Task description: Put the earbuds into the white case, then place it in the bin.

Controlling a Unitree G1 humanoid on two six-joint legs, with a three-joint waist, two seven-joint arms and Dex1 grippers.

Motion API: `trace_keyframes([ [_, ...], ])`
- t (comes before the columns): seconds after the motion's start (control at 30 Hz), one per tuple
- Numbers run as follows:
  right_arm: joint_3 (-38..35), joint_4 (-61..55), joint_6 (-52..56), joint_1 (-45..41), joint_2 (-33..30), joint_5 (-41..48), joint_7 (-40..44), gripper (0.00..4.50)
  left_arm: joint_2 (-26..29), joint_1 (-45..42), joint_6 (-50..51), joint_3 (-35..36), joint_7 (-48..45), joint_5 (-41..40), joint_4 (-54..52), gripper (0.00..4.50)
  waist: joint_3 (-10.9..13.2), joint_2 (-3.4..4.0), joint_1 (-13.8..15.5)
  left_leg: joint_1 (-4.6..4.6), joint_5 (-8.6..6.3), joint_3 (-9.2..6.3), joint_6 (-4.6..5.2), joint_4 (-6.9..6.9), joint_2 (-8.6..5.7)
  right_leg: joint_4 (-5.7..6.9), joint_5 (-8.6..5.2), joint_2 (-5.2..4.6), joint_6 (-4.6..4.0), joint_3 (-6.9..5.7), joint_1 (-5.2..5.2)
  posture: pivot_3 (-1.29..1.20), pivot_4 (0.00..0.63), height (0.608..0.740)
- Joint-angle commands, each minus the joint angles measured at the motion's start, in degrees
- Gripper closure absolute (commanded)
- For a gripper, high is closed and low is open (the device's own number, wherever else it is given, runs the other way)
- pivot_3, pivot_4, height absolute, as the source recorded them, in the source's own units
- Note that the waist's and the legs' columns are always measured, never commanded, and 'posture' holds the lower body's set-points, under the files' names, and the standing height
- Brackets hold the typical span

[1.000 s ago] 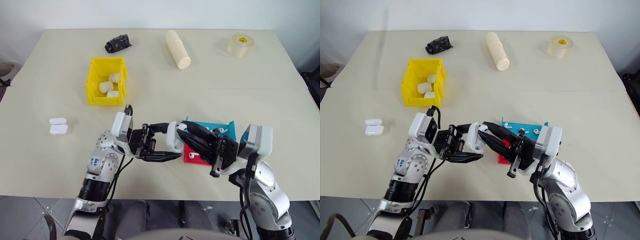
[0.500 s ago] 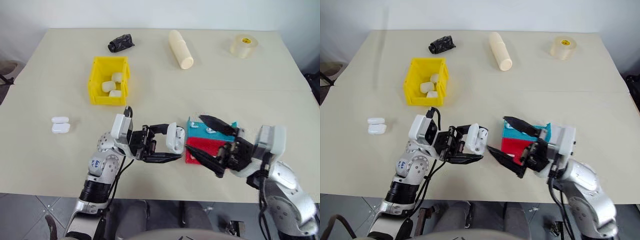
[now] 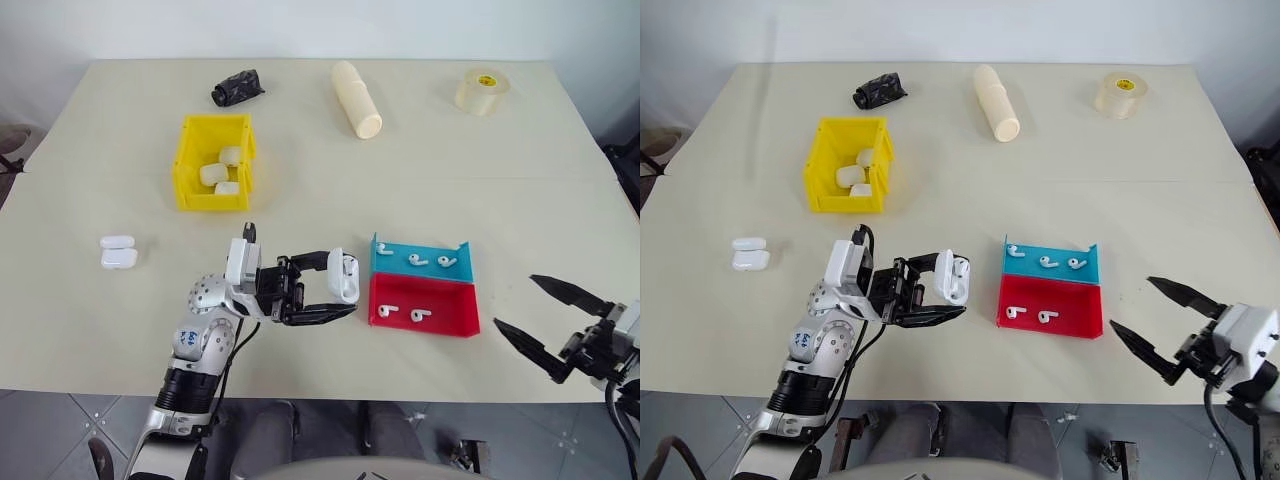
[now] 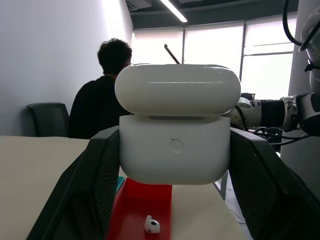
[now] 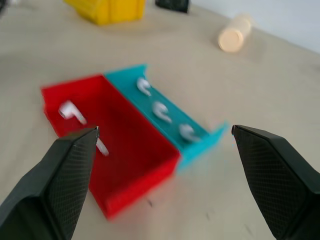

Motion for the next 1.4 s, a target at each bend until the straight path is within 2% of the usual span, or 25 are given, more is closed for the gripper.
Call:
trace_keyframes([
  [0.03, 0.08, -0.49, -1.05, -2.55, -0.51, -0.27, -0.53, 0.05, 0.52, 0.62, -1.39, 0.89, 0.53, 0.11, -1.31, 1.69, -0.01, 0.03, -0.11, 0.0, 0.0, 0.0, 0.0, 0.0, 0.0, 0.0, 0.0, 0.0, 0.0, 0.0, 0.0, 0.0, 0.15, 0.74],
  [0.13, 2.68, -3.97, 2.9, -5.73, -1.85, 0.17, -2.62, 0.05, 0.97, 1.2, -1.37, 1.02, 0.86, 0.06, -1.88, 1.69, -0.04, 0.08, -0.23, 0.0, 0.01, 0.0, -0.02, 0.0, 0.04, 0.01, 0.0, 0.0, 0.0, 0.01, -0.01, 0.0, 0.15, 0.74],
  [0.23, 7.25, -9.23, 15.25, -10.41, -7.45, 0.15, -7.11, 0.05, 1.45, 1.79, -1.68, 1.38, 1.0, 0.01, -2.17, 1.69, -0.05, 0.13, -0.1, -0.01, 0.02, 0.0, -0.04, 0.03, 0.22, 0.03, 0.0, -0.03, 0.0, 0.03, -0.04, 0.0, 0.15, 0.74],
  [0.33, 13.85, -11.97, 32.1, -20.39, -15.19, 1.16, -12.48, 0.05, 1.75, 2.33, -2.38, 1.61, 1.23, 0.17, -2.21, 1.69, -0.05, 0.13, 0.01, -0.06, 0.02, -0.03, -0.04, 0.06, 0.23, 0.02, 0.0, -0.04, 0.0, 0.01, -0.05, 0.0, 0.15, 0.74],
  [0.4, 17.97, -11.41, 40.56, -27.88, -18.2, 1.86, -14.25, 0.05, 1.68, 2.76, -2.94, 1.55, 1.53, 0.36, -2.43, 1.69, -0.04, 0.14, 0.02, -0.08, 0.02, -0.04, -0.04, 0.08, 0.25, -0.01, 0.0, -0.05, -0.01, 0.01, -0.07, 0.0, 0.15, 0.74],
  [0.57, 31.59, -6.11, 47.9, -43.31, -24.45, -6.85, -11.35, 0.05, 0.9, 3.38, -3.63, 0.65, 2.4, 0.74, -3.03, 1.69, -0.04, 0.14, 0.4, -0.22, 0.01, -0.2, -0.05, 0.01, 0.27, -0.16, -0.01, -0.04, -0.03, -0.16, -0.11, 0.0, 0.15, 0.74],
  [0.63, 35.35, -4.39, 48.29, -47.19, -25.41, -9.09, -9.08, 0.05, 0.74, 3.55, -3.79, 0.34, 2.65, 0.83, -3.22, 1.69, -0.04, 0.14, 0.21, -0.29, -0.01, -0.14, -0.01, 0.02, 0.18, -0.18, -0.01, -0.13, -0.02, -0.12, -0.17, 0.0, 0.15, 0.74],
  [0.77, 48.47, 3.43, 42.86, -58.1, -27.79, -21.65, -0.03, 0.05, 0.07, 4.21, -4.19, -0.43, 3.16, 0.89, -4.04, 1.69, -0.03, 0.16, -0.09, -0.33, -0.03, -0.04, 0.03, 0.02, 0.08, -0.18, 0.01, -0.19, 0.02, -0.09, -0.25, 0.0, 0.15, 0.74],
  [0.97, 57.22, 17.07, 27.72, -67.26, -26.05, -34.45, 9.4, 0.05, -0.28, 4.06, -4.74, -0.63, 3.19, 0.9, -3.74, 1.69, -0.03, 0.16, -0.13, -0.33, 0.0, -0.01, -0.02, 0.01, -0.01, -0.11, 0.01, -0.07, 0.02, -0.1, -0.31, 0.0, 0.15, 0.74],
  [1.13, 59.26, 24.09, 19.93, -70.82, -22.37, -39.9, 12.76, 0.05, -0.61, 4.27, -5.25, -0.88, 3.27, 0.98, -3.74, 1.69, -0.02, 0.16, -0.15, -0.32, 0.0, 0.0, -0.03, 0.03, 0.0, -0.08, 0.01, -0.07, 0.02, -0.07, -0.32, 0.0, 0.15, 0.74],
  [1.4, 58.7, 26.48, 18.33, -71.18, -18.82, -43.04, 17.57, 0.05, -0.82, 4.75, -5.9, -0.85, 3.86, 1.02, -4.13, 1.69, -0.03, 0.16, -0.04, -0.33, 0.0, -0.02, -0.04, 0.06, 0.02, -0.06, 0.01, -0.11, 0.02, -0.08, -0.33, 0.0, 0.15, 0.74],
])
